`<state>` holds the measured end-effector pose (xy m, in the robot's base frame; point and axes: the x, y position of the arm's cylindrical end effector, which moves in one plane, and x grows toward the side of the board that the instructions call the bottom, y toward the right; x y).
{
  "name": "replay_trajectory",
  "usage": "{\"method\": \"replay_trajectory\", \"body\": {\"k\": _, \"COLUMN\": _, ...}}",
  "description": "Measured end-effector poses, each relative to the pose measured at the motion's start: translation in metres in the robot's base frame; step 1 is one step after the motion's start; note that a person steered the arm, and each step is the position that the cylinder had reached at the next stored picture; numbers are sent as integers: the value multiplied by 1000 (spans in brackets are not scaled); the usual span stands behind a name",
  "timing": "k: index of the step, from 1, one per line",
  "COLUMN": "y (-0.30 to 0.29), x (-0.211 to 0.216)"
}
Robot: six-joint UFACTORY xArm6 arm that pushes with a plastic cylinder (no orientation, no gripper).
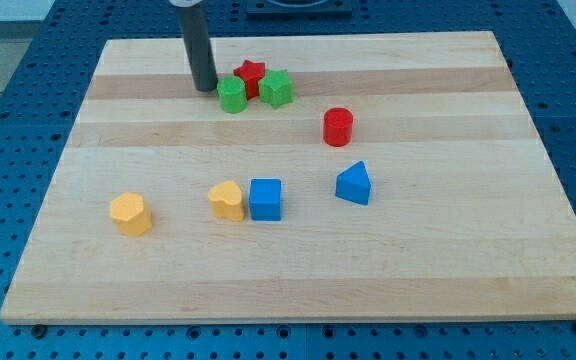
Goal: Move the green circle down to the green star
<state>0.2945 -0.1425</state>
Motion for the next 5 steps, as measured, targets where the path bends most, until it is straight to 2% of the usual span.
{"method": "replay_trajectory", "body": {"k": 1, "y": 26, "x": 26}}
{"method": "replay_trajectory", "body": {"k": 3, "y": 61, "x": 46}}
{"method": "replay_trajectory", "body": {"k": 5, "y": 67, "x": 124}}
